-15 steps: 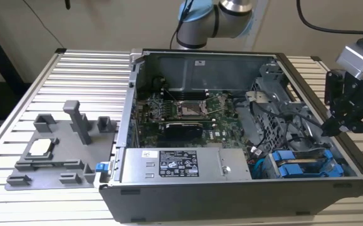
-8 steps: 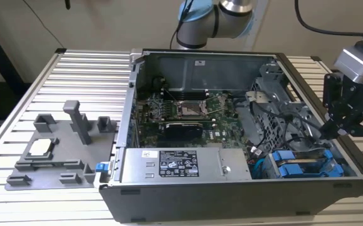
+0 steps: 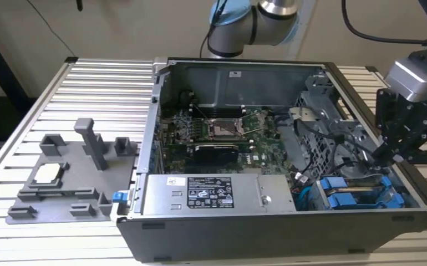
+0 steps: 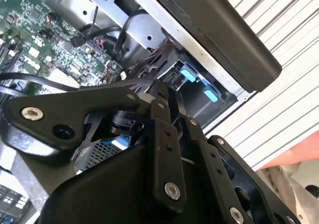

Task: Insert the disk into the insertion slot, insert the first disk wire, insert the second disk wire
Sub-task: 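Insert the first disk wire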

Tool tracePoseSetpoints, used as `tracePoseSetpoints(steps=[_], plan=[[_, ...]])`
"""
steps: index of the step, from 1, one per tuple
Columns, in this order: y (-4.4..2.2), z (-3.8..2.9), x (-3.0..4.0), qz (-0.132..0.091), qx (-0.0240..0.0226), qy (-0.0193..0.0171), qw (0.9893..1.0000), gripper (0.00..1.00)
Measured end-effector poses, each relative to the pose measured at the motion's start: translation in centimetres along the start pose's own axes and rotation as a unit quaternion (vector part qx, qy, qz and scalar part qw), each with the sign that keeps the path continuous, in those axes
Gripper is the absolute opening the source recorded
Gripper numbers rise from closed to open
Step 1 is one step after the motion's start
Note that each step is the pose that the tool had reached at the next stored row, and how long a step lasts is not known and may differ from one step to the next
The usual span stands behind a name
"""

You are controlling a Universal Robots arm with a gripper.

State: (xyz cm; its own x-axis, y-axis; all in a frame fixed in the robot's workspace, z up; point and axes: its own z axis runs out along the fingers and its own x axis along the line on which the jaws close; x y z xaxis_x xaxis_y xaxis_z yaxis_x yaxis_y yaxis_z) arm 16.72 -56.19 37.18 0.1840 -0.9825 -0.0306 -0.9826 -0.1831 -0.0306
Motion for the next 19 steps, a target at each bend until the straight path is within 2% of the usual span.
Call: tracePoseSetpoints(steps=[7,11,19], plan=[[0.24,0.22,-0.03,0.007,0.0105,0.0022,0.9999,0.19],[0.44,0.3,-0.06,0.017,0.0114,0.0028,0.9998,0.19],[0.47,0.31,-0.07,0.018,0.0115,0.0028,0.9998,0.19]])
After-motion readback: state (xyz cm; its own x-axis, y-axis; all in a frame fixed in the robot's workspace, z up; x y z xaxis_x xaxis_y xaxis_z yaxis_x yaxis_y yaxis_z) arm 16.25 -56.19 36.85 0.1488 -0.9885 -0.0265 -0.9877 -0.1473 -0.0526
